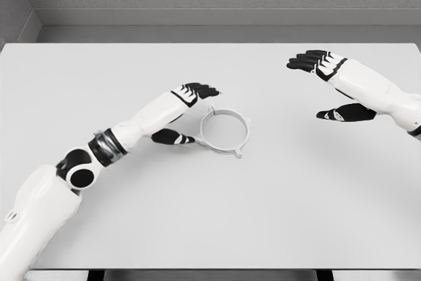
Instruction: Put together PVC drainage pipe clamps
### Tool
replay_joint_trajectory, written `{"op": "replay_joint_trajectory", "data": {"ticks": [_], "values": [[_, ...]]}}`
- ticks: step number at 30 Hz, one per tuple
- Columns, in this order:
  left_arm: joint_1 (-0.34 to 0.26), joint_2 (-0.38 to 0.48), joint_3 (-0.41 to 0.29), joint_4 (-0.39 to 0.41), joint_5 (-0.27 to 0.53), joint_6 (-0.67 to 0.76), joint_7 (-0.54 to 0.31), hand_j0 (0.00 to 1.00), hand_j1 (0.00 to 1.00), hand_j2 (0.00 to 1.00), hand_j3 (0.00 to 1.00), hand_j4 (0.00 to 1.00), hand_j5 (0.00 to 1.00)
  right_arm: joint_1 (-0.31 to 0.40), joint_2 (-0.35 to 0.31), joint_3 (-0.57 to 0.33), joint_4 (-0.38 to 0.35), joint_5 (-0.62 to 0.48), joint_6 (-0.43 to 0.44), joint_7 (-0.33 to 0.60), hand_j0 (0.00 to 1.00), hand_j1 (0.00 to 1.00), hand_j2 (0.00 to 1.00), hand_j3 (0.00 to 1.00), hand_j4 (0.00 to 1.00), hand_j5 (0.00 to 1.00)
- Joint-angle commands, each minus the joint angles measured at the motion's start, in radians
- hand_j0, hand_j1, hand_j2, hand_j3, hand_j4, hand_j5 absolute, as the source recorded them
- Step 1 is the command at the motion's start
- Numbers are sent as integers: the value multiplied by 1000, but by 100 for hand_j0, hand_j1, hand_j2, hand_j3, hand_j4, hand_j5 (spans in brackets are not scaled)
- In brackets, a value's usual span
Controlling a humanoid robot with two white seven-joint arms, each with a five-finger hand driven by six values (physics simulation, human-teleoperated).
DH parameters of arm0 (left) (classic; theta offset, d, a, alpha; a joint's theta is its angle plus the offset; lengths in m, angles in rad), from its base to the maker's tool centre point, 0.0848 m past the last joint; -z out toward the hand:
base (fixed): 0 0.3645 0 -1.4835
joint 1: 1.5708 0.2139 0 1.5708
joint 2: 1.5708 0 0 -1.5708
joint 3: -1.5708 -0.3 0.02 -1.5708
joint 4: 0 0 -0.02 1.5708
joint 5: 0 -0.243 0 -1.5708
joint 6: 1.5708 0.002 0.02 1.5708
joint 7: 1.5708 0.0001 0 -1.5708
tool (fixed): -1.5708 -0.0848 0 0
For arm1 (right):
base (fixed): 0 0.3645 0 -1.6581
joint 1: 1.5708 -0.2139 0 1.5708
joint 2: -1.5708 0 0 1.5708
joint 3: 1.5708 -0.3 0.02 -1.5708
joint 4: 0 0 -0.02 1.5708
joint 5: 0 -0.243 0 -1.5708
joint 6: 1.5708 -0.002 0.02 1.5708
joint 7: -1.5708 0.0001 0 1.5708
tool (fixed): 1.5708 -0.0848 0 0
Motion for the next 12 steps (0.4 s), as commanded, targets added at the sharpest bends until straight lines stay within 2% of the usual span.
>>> {"op": "replay_joint_trajectory", "data": {"ticks": [1,5,7,9,12], "values": [[0,89,45,-27,40,0,1,100,100,100,100,100,100,0,-1,0,-1,-7,2,1,100,100,100,100,100,100],[5,213,166,-16,42,0,1,100,100,100,100,100,100,0,2,0,-2,-7,2,1,100,100,100,100,100,100],[35,263,215,5,40,0,1,100,100,100,100,100,100,0,2,0,-1,-7,2,-1,100,100,100,100,100,100],[41,268,243,25,40,0,1,100,100,100,100,100,100,0,2,0,-1,-7,2,-1,100,100,100,100,100,100],[44,268,246,33,42,0,1,100,100,100,100,100,100,0,2,-2,1,-7,2,-1,100,100,100,100,100,100]]}}
